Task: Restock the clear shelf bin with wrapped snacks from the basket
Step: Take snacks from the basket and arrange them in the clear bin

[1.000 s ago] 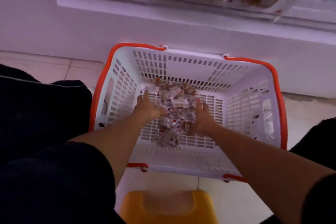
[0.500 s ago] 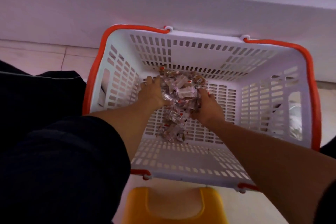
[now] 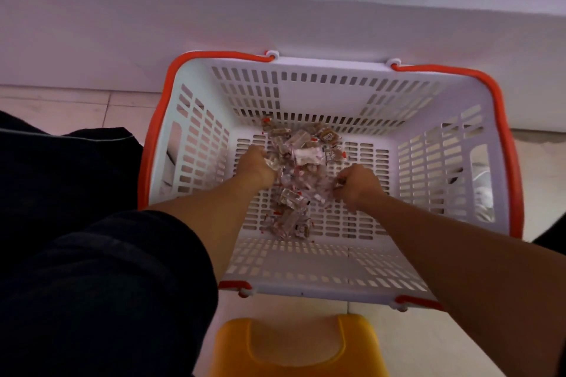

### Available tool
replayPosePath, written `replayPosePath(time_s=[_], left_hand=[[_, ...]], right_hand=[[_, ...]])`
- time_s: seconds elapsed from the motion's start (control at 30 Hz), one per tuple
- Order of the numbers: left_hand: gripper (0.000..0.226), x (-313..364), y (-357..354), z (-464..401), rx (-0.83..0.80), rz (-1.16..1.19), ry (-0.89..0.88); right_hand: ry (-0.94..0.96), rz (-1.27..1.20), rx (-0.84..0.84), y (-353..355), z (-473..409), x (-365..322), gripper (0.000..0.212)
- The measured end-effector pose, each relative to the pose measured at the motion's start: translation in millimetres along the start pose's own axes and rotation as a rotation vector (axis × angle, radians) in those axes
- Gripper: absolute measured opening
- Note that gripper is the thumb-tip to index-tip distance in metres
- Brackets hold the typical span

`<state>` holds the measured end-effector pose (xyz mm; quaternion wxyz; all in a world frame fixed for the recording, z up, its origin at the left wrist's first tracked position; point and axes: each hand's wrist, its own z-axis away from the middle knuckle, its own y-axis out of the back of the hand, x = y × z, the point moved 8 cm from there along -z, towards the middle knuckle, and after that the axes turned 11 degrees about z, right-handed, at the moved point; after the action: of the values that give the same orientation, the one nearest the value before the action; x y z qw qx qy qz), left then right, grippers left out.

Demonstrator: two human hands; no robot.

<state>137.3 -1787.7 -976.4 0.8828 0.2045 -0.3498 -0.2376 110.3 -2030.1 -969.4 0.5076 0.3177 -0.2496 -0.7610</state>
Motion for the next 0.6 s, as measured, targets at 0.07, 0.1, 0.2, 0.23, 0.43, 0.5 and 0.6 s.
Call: replayPosePath(time_s=[0.07, 0.1, 0.2, 0.23, 0.43, 0.5, 0.6], left_hand=[[0.067, -3, 3, 4, -0.065, -0.051, 0.064], [0.069, -4, 7, 7, -0.099, -0.042, 0.084], [0.055, 0, 22, 26, -0.162, 0.109, 0.085], [0.049, 4, 24, 35, -0.223, 0.189, 0.092], [0.015, 85, 42, 111, -0.622, 0.492, 0.025], [0.009, 125, 65, 140, -0.649, 0.413, -0.097], [0.011, 181, 105, 191, -0.73, 0.337, -0.267]], right_hand=[[-0.075, -0.037, -0.211, -9, 8, 8, 0.028], [-0.086, -0.032, -0.311, -10, 16, 8, 0.033], [0.01, -0.03, -0.466, 2, 34, -4, 0.032], [0.056, -0.059, -0.476, 11, 40, -12, 0.032], [0.326, -0.309, -0.522, 98, 104, -90, 0.024], [0.415, -0.27, -0.559, 140, 136, -111, 0.031], [0.563, -0.242, -0.479, 212, 189, -136, 0.015]])
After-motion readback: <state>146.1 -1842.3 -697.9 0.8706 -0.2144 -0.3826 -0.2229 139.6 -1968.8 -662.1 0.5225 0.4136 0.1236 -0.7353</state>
